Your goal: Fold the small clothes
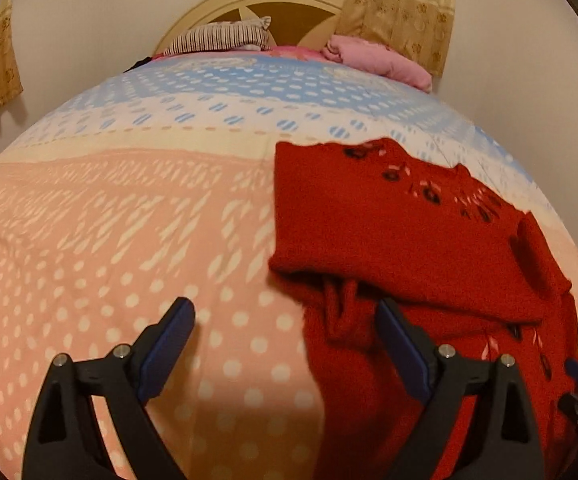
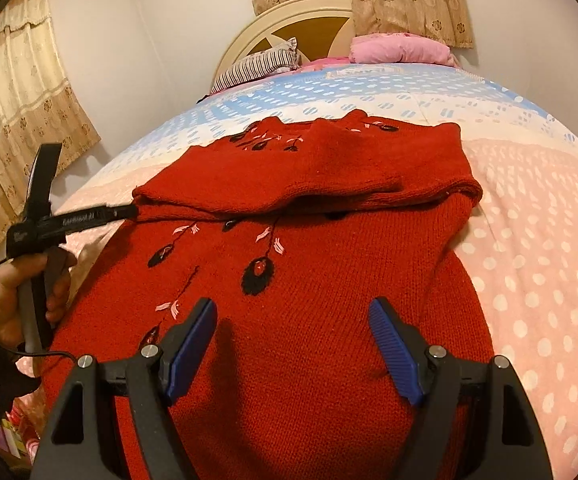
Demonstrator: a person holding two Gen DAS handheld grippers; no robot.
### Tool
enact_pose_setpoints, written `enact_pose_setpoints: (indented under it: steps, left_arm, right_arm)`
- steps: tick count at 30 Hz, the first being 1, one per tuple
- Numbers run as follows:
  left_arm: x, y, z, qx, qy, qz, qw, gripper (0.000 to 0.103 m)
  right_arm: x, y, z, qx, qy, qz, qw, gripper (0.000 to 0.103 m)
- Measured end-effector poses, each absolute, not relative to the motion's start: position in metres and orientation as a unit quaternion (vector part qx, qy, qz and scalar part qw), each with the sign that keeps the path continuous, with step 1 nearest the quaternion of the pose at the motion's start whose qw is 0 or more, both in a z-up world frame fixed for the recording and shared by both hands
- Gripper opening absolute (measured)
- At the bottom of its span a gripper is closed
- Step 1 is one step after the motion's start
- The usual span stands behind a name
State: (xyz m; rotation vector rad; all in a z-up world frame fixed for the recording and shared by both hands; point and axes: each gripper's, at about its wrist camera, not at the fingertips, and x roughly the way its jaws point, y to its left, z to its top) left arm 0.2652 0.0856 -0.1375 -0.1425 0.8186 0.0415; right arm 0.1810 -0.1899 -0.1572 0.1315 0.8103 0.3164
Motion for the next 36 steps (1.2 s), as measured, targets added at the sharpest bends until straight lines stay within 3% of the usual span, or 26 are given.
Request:
enact_pose_setpoints:
  steps: [10,15,18,24,36]
  left_arm:
    - [0.275,0.114,-0.158,-0.146,0.416,0.035,0.897,0.095]
    - [0.276,0.113,-0.159,-0.145,0.415,0.050,0.897,0.096]
    - [0.273,0.117,-0.158,-0.151,0.407,0.063,0.899,0.096]
    - [0.275,0.119,-0.160,-0.155,0.411,0.059,0.896,0.098]
    - [0.278,0.116,-0.162,-0.141,0.414,0.074,0.896,0.100]
  right_arm:
    - [0.224,-0.230,-0.111,0.141,0.409,0.130,0.892,0.079]
    - [0.288,-0.244,-0.111,0.159,0.446,0.101,0.875,0.055]
    - [0.318,-0.240,-0.128,0.153,0.472,0.090,0.863,0.051]
    - [0.327,-0.207,-0.152,0.070,0.490,0.086,0.865,0.021]
    - [0.298,-0.228,-0.097,-0.004,0.403,0.052,0.914,0.017]
